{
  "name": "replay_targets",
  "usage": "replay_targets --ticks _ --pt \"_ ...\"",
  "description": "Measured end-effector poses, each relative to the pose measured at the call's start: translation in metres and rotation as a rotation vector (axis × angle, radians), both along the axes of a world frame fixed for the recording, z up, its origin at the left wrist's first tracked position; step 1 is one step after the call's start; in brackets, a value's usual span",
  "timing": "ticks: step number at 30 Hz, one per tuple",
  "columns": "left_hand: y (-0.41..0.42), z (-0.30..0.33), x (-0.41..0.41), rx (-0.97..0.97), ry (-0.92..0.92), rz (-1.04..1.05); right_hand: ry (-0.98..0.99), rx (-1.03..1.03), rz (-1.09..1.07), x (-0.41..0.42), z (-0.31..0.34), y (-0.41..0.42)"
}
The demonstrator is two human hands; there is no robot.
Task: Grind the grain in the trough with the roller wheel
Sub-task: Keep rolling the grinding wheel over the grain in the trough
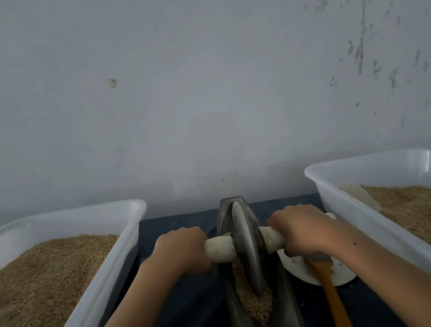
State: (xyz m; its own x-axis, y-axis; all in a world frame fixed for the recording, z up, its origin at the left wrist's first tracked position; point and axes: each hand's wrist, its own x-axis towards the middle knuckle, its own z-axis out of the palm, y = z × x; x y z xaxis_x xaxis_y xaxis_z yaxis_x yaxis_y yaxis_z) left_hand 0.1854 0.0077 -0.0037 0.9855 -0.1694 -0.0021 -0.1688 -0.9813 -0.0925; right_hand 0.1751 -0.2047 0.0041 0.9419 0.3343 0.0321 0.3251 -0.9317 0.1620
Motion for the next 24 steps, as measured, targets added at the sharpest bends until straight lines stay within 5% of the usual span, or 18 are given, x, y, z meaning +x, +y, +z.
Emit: replay_targets --ticks 6,17,24 --pt "-0.006 -0.013 0.003 -0.014 -0.328 0.017 -0.261 0.14 -0.021 0.006 -0.016 0.0" --pt "0.001 0.0 0.0 0.027 0.032 -0.018 0.114 0.017 0.014 0.005 0.002 -0.004" --pt "-0.002 -0.009 0.006 0.022 -0.212 -0.005 -0.129 0.057 -0.022 0.008 -0.008 0.001"
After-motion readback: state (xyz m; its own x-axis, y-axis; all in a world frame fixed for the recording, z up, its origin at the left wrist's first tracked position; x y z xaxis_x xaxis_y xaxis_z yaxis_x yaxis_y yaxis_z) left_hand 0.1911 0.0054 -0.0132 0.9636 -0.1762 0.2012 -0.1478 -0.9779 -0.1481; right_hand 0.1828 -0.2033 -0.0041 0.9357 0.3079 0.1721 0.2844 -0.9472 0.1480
